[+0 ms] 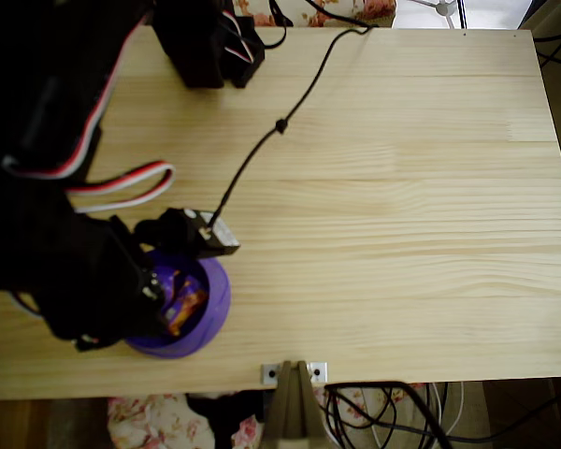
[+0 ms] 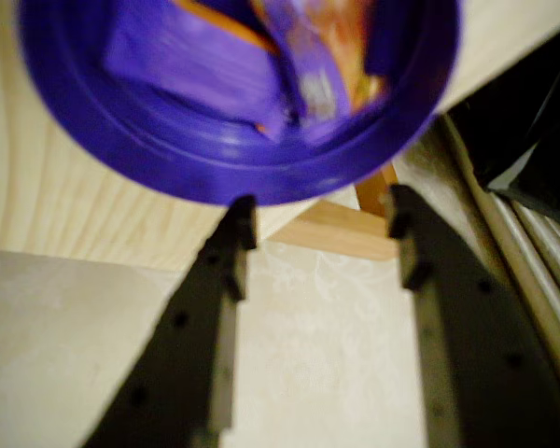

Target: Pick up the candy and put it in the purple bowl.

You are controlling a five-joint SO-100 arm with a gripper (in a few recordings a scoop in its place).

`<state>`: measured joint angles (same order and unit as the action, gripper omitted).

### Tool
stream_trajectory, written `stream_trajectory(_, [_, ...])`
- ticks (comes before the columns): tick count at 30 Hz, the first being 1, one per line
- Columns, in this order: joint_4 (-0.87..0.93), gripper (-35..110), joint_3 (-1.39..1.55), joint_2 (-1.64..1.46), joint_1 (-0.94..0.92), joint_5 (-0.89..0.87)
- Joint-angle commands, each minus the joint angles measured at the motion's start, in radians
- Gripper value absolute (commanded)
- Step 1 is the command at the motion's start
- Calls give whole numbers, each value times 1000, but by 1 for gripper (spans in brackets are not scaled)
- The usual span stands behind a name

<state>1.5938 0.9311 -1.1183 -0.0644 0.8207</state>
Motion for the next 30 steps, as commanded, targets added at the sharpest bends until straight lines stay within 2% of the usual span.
stream_trajectory(1, [21,25,-95,-44,-14,-3])
stream_trajectory(5, [25,9,-97,-71,-8,-31])
stream_trajectory(11, [61,1,-77,-166,-3,-77])
stream_trajectory(17, [77,1,66,-331,12,-198])
stream_trajectory(22, [-48,0,365,-607,12,-290])
stream_trajectory(30, [-100,0,672,-865,-23,-387])
